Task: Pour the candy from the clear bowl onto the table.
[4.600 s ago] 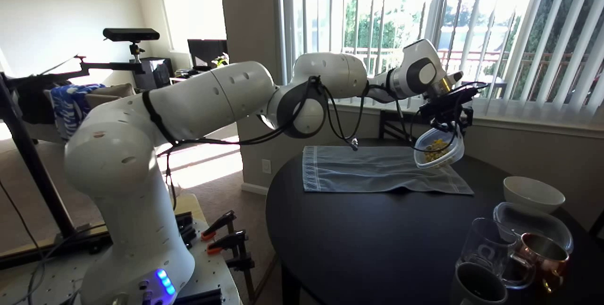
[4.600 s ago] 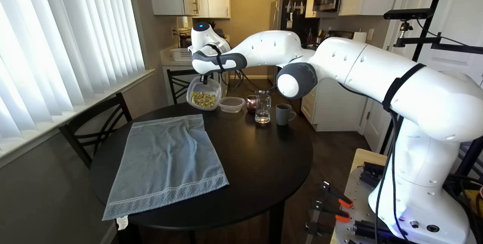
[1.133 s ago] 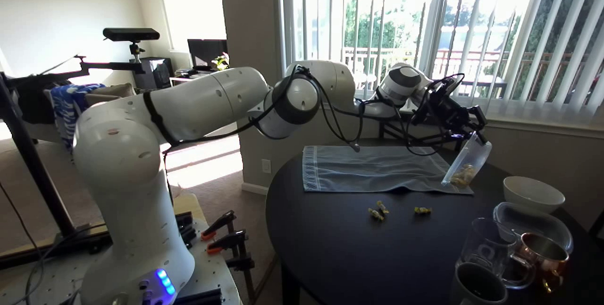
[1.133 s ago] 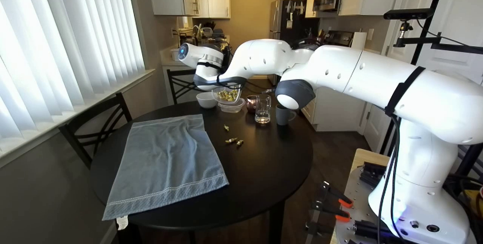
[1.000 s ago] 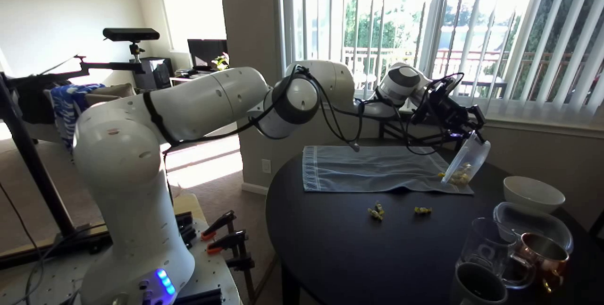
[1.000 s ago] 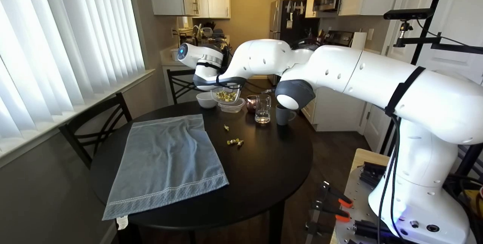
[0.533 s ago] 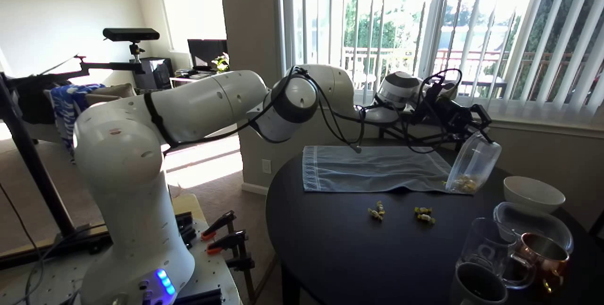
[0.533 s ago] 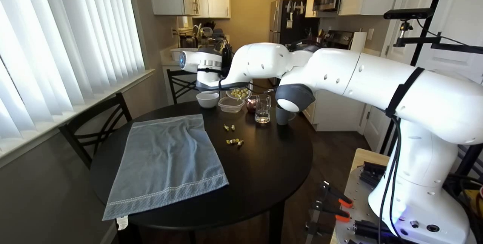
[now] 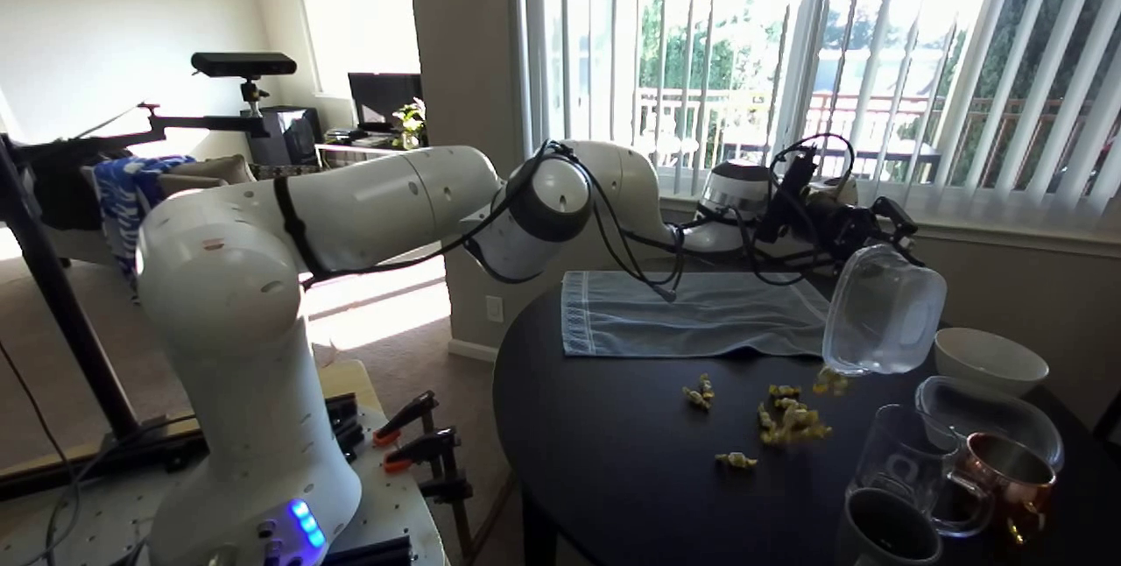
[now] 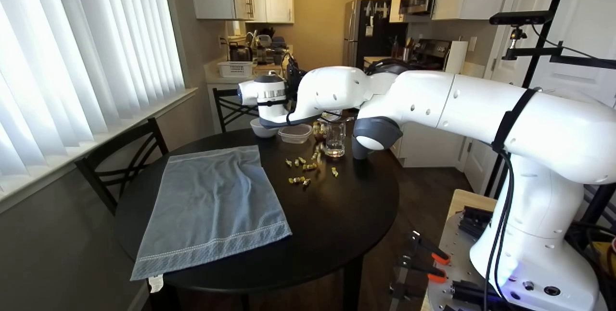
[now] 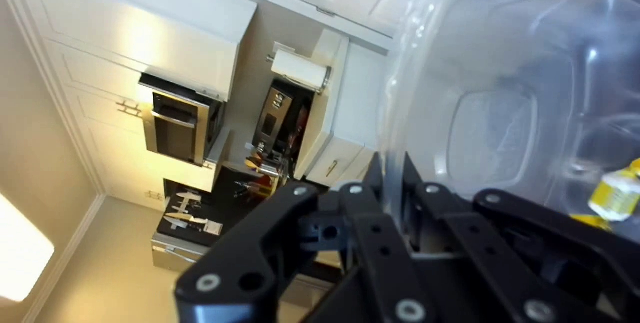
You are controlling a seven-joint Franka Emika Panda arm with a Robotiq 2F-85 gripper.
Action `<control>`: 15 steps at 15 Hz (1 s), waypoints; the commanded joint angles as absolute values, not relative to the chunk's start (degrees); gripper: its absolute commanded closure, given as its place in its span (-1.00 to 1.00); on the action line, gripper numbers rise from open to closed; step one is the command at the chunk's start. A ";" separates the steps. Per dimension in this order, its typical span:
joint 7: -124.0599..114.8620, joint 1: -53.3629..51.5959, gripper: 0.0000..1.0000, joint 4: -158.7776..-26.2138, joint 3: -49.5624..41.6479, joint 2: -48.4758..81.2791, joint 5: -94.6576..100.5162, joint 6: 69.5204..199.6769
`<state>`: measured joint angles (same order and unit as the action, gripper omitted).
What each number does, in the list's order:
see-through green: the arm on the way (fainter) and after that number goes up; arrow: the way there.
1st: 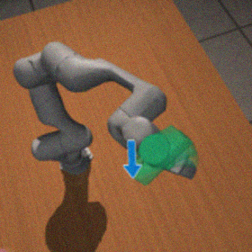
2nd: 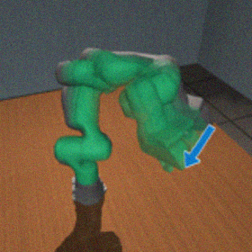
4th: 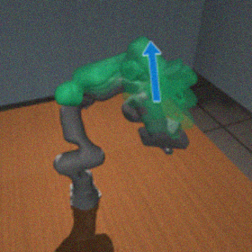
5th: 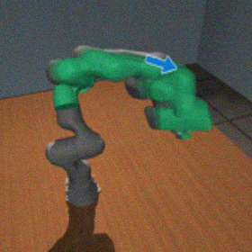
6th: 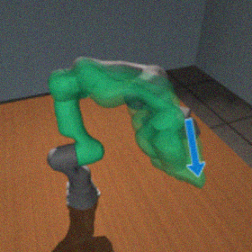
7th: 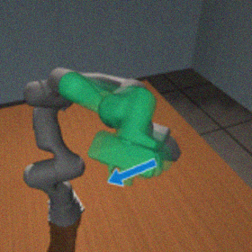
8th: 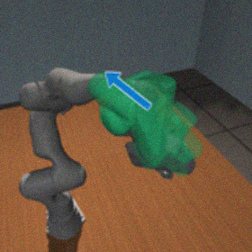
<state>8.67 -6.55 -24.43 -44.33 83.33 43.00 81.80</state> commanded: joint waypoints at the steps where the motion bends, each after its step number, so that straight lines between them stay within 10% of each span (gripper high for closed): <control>1: 13.12 -5.98 0.97 -24.11 -42.86 83.87 50.04 77.09; 15: 14.16 -4.44 0.97 -25.13 -39.10 81.97 52.72 75.05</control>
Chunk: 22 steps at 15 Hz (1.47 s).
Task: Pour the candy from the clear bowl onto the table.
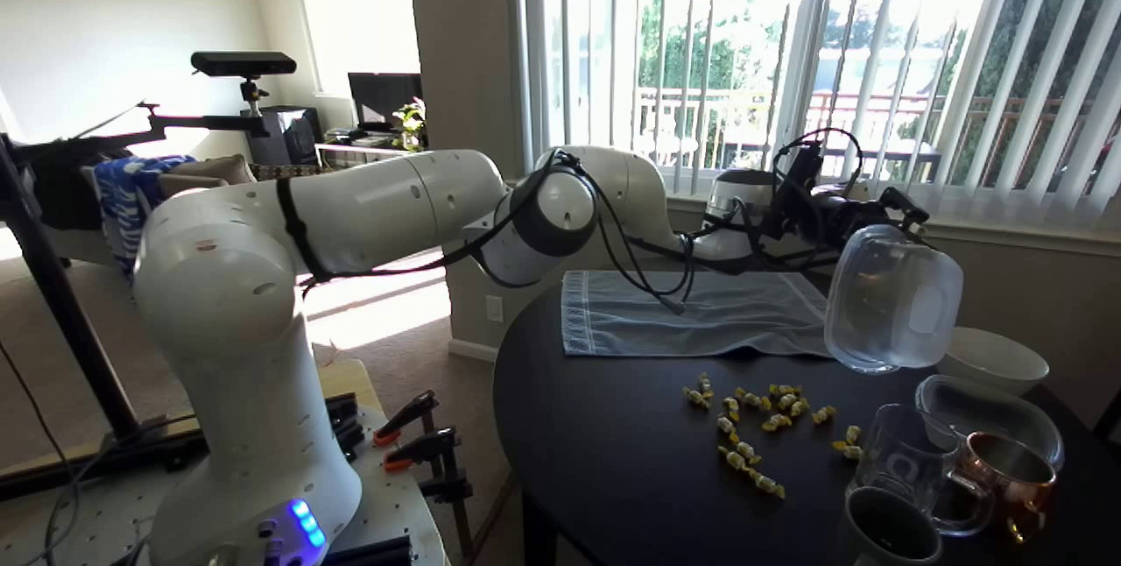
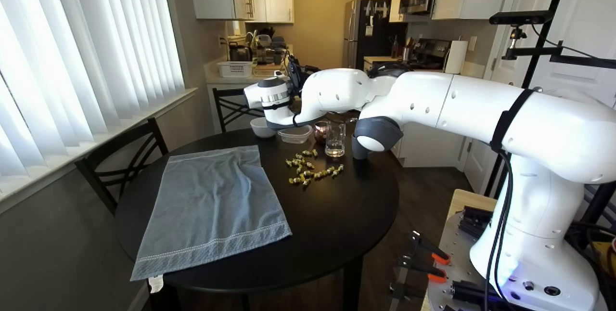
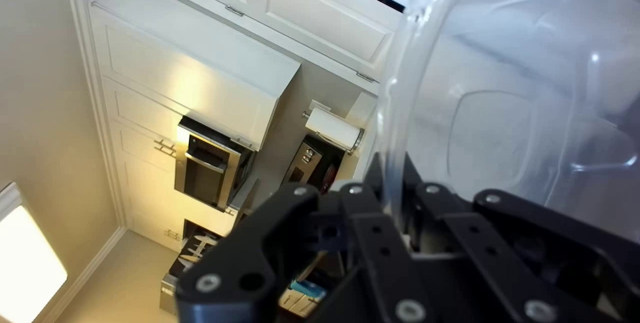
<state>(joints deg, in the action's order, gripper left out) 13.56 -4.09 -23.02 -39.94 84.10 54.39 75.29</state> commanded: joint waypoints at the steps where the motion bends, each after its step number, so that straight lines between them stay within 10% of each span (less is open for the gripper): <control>1: 13.58 -4.18 0.97 -24.70 -38.39 81.66 51.65 75.52; 22: 1.42 -2.47 0.64 -22.35 -29.92 76.22 37.46 84.20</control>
